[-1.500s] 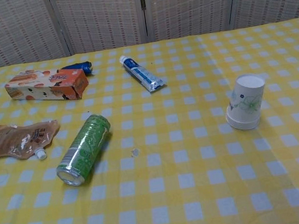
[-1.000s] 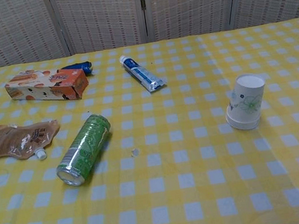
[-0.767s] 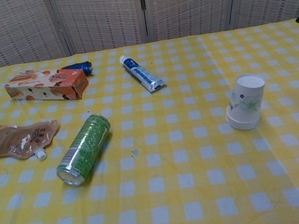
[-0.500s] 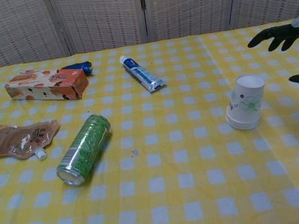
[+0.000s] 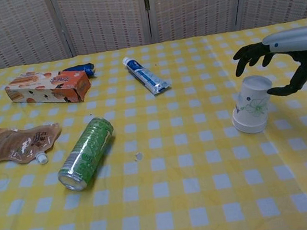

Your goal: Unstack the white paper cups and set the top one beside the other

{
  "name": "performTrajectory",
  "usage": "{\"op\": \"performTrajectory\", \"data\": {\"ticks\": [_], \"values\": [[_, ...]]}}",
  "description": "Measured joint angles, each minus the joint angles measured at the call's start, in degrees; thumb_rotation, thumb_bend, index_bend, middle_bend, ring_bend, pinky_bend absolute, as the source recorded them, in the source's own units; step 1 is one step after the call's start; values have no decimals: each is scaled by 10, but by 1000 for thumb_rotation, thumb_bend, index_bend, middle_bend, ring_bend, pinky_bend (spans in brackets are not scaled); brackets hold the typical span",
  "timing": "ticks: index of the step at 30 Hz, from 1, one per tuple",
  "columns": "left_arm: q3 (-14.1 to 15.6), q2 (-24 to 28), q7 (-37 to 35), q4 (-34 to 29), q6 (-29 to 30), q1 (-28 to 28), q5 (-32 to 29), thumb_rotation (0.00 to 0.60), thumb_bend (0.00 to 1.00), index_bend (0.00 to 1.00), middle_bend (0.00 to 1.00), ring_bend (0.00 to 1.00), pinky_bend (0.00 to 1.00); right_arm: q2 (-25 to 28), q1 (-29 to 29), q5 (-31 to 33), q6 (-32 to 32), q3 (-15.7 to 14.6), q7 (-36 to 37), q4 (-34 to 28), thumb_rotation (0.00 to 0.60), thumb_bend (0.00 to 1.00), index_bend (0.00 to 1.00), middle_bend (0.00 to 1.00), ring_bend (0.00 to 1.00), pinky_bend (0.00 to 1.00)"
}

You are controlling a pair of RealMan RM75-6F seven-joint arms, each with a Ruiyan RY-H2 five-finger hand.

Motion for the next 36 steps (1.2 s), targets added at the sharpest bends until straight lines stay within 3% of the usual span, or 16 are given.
{"op": "performTrajectory", "data": {"ticks": [12,25,36], "values": [[-1,-3,5,-2,-4,-1,-5,600,227,35,43,96,0,-5,11,10,-3,-7,7,11,600,428,287,82,151,190],[-1,-3,2,1,-3,1,-7,600,227,34,43,96,0,-9,17,15,5,-9,12,15,600,428,400,149,172,196],[-1,-1,1,-2,-1,1,-3,600,227,34,43,96,0,31,4,-6,33,-11,29,-27,600,429,402,156,187,197]]}}
